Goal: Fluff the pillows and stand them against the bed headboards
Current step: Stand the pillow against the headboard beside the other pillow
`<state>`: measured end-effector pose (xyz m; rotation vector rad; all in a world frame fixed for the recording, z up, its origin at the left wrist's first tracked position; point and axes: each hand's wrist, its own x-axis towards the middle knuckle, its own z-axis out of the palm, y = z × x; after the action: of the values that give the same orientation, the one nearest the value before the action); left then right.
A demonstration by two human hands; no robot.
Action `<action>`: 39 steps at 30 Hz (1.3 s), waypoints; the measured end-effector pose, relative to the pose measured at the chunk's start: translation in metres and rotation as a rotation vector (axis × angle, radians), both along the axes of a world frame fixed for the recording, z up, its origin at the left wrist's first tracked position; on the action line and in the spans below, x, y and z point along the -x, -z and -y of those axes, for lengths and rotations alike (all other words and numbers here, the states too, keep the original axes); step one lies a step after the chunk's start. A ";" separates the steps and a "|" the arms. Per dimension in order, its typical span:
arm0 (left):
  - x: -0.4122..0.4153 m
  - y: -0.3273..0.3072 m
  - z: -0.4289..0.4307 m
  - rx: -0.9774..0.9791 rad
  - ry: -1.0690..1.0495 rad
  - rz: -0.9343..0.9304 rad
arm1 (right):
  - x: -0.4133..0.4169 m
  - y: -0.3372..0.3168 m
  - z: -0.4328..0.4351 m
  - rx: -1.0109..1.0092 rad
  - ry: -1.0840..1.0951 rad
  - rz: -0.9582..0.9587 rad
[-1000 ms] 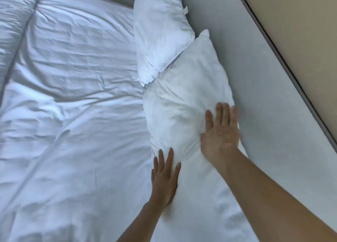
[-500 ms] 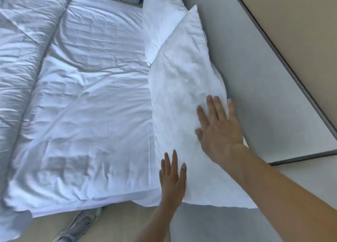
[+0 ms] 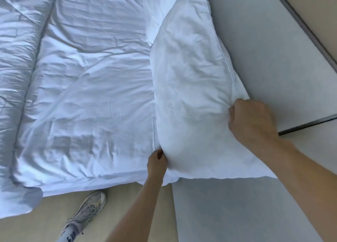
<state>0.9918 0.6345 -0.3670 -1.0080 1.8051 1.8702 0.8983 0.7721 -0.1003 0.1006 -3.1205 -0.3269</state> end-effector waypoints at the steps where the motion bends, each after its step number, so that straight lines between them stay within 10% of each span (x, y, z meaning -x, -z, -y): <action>1: 0.000 -0.002 0.000 -0.026 -0.009 -0.022 | 0.004 -0.009 0.001 0.045 0.002 -0.034; 12: 0.002 -0.017 -0.002 -0.648 -0.306 0.383 | 0.025 -0.063 0.014 0.067 -0.105 -0.129; 18: -0.023 0.007 0.006 -0.450 0.131 0.224 | 0.026 -0.059 0.012 0.068 -0.134 -0.153; 26: -0.024 -0.003 -0.001 0.304 0.309 0.191 | 0.011 -0.038 0.004 0.212 -0.082 -0.149; 31: 0.001 -0.068 0.010 0.204 -0.222 -0.229 | -0.006 -0.031 -0.001 0.237 0.058 -0.071; 39: 0.085 -0.142 -0.023 0.181 0.243 -0.474 | -0.023 -0.032 -0.010 0.296 0.225 0.030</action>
<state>0.9073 0.6573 -0.2246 -0.3812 2.2754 1.9281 0.9216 0.7822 -0.0682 -0.2487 -3.1695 0.1407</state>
